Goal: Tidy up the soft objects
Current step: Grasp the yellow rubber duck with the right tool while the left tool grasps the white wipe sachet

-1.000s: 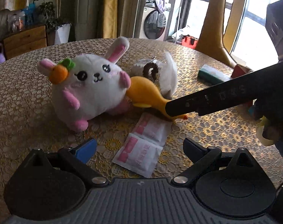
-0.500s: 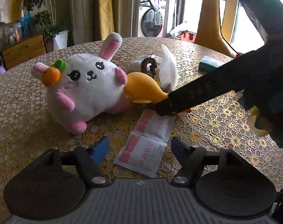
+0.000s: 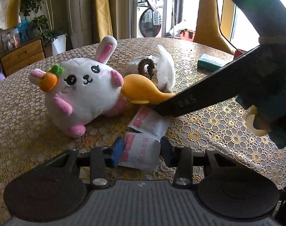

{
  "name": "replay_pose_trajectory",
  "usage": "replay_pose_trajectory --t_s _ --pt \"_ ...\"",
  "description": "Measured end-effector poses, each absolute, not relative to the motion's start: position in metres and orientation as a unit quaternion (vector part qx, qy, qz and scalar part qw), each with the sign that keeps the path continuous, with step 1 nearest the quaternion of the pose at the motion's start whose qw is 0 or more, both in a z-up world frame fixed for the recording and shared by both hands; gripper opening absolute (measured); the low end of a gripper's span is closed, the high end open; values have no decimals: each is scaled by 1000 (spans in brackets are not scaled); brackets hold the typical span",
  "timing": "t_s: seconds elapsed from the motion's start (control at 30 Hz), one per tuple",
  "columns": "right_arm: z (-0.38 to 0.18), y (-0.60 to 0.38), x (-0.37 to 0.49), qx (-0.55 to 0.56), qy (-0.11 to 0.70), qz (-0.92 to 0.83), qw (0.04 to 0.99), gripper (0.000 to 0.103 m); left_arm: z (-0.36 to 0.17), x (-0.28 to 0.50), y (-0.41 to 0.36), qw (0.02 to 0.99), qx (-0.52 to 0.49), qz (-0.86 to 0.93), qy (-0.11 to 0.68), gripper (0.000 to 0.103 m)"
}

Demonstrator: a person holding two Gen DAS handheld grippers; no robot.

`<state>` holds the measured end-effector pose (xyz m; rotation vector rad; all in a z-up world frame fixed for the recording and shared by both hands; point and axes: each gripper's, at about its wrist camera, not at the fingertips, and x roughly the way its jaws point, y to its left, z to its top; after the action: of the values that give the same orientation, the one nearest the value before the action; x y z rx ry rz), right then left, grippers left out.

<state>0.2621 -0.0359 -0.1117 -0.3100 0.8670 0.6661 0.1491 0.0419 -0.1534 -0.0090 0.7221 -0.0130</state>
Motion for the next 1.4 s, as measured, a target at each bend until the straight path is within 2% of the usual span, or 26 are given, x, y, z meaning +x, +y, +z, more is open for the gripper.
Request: replay_pose_trajectory --t_s 0.37,0.83,1.13,1.4 --pt "-88 -50 240 -135 368 328 859 24 -151 147 49 933 -29 -1 358 39" --pt "-50 -87 210 -116 337 336 872 23 -129 139 51 934 -45 7 353 39" --pt "-87 -122 202 -132 381 292 867 23 -125 127 50 933 -45 17 358 39" --pt "-104 -137 191 -130 392 295 862 29 -123 123 47 931 -45 16 361 39"
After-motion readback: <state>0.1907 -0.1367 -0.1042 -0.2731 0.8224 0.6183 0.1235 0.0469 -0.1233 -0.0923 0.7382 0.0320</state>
